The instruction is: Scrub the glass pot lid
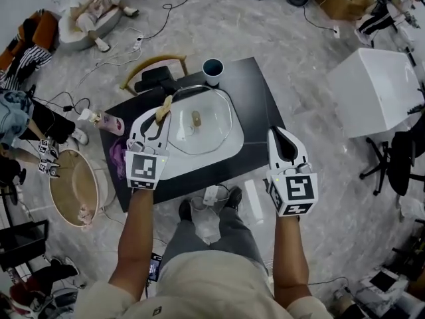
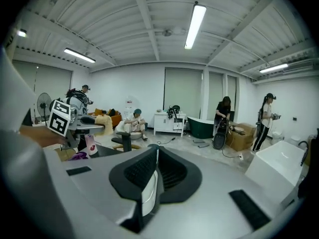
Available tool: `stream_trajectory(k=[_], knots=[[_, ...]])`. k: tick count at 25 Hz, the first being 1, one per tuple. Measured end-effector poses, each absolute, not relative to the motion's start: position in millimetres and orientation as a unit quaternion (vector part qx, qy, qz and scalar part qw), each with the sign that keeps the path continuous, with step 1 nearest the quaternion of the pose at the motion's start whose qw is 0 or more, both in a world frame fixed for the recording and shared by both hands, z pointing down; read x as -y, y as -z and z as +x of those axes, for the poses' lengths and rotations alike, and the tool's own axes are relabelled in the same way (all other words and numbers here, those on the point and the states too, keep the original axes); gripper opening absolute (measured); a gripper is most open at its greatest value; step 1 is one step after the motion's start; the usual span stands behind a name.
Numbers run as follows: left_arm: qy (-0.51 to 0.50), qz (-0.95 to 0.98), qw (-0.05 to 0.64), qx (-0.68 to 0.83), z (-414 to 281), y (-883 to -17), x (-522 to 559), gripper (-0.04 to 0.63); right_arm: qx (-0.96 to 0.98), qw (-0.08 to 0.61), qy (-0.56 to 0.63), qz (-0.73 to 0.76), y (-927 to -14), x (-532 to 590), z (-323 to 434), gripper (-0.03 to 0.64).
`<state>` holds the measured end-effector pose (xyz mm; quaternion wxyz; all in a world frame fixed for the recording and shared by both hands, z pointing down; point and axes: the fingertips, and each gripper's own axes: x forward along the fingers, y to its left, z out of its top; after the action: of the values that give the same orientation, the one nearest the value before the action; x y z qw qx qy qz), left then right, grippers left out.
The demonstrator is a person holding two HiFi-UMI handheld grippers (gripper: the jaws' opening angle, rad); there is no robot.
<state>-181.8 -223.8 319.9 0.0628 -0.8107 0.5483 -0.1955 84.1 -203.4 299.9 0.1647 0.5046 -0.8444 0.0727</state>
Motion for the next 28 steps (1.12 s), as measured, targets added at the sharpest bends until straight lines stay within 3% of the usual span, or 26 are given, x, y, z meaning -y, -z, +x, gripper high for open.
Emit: stream_trajectory(k=[14,28], knots=[[0.313,-0.781,0.039,-0.539,-169.5,-504.5,314.5,0.051,0.825,0.214,-0.146,0.503,-434.6,202.5,120.6,0.028],[0.357,-0.768,0.029,-0.531,-155.8,-564.6,354.6,0.051,0.807,0.236,-0.176,0.512,-480.4,191.1,159.3,0.028]])
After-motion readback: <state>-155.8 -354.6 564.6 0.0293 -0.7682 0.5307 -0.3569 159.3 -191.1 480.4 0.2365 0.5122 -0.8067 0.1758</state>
